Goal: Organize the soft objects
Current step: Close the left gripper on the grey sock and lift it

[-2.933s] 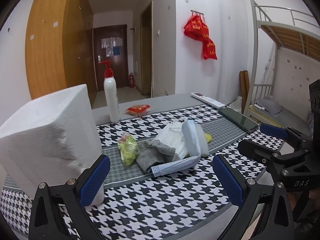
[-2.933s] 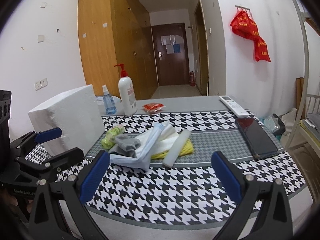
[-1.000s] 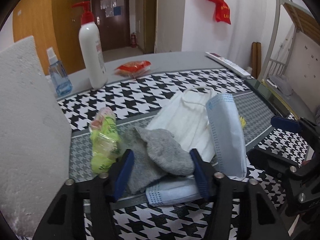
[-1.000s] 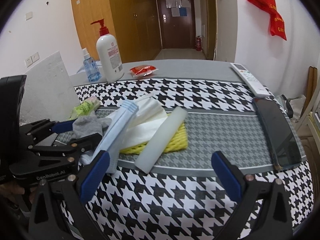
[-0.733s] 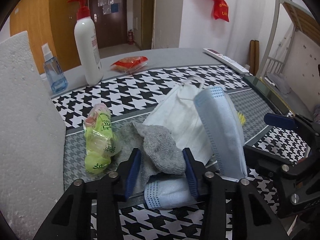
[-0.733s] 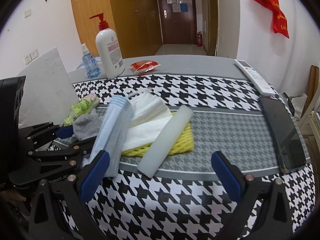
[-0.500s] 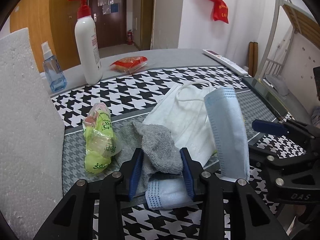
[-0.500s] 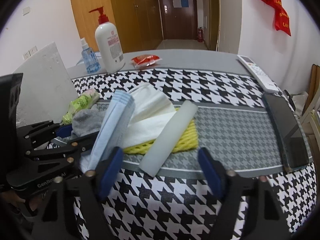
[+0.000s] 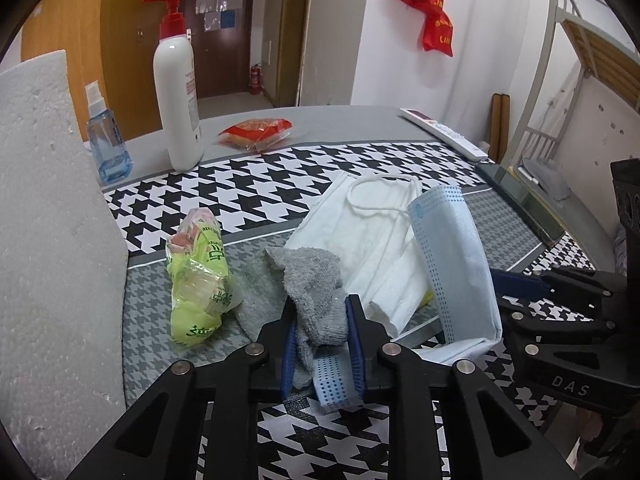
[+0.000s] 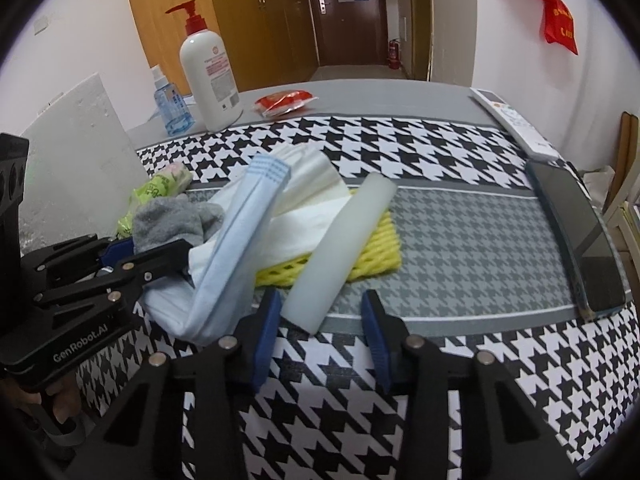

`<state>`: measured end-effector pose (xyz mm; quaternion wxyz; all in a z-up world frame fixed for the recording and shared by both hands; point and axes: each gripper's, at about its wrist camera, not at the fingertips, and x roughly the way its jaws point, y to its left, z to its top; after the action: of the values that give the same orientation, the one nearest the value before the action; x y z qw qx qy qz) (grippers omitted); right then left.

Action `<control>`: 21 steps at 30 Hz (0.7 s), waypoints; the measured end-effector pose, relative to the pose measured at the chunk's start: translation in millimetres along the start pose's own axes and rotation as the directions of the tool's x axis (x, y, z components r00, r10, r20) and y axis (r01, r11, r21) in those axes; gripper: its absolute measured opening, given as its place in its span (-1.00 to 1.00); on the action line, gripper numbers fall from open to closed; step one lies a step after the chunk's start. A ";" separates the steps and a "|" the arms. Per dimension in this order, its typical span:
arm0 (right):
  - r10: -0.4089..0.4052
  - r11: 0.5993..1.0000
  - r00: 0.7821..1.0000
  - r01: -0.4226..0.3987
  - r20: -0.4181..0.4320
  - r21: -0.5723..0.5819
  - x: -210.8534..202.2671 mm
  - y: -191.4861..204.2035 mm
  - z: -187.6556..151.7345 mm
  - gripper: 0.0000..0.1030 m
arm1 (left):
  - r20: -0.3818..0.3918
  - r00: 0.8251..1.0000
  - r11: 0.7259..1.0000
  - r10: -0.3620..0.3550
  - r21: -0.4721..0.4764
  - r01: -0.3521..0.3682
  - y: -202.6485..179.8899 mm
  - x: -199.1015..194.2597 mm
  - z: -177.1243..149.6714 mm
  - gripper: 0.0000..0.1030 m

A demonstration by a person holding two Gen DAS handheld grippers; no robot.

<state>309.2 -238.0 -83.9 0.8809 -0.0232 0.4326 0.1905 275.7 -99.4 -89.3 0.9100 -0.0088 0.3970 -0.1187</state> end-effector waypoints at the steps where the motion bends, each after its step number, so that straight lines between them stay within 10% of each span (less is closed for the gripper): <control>1: 0.001 1.000 1.000 -0.001 -0.003 0.001 0.3 1.1 -0.3 -0.25 | 0.001 1.000 1.000 -0.006 -0.002 0.006 0.4 -0.2 0.0 -0.55; 21: 0.022 1.000 0.998 -0.022 0.050 0.009 -7.3 -3.7 -3.3 -0.54 | 0.093 0.990 0.994 -0.103 -0.031 0.107 5.0 -18.9 0.1 -0.58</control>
<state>304.0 -244.4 -80.8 0.8895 -0.0095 0.4114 0.1987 264.4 -90.4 -76.2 0.9194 -0.0513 0.3562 -0.1588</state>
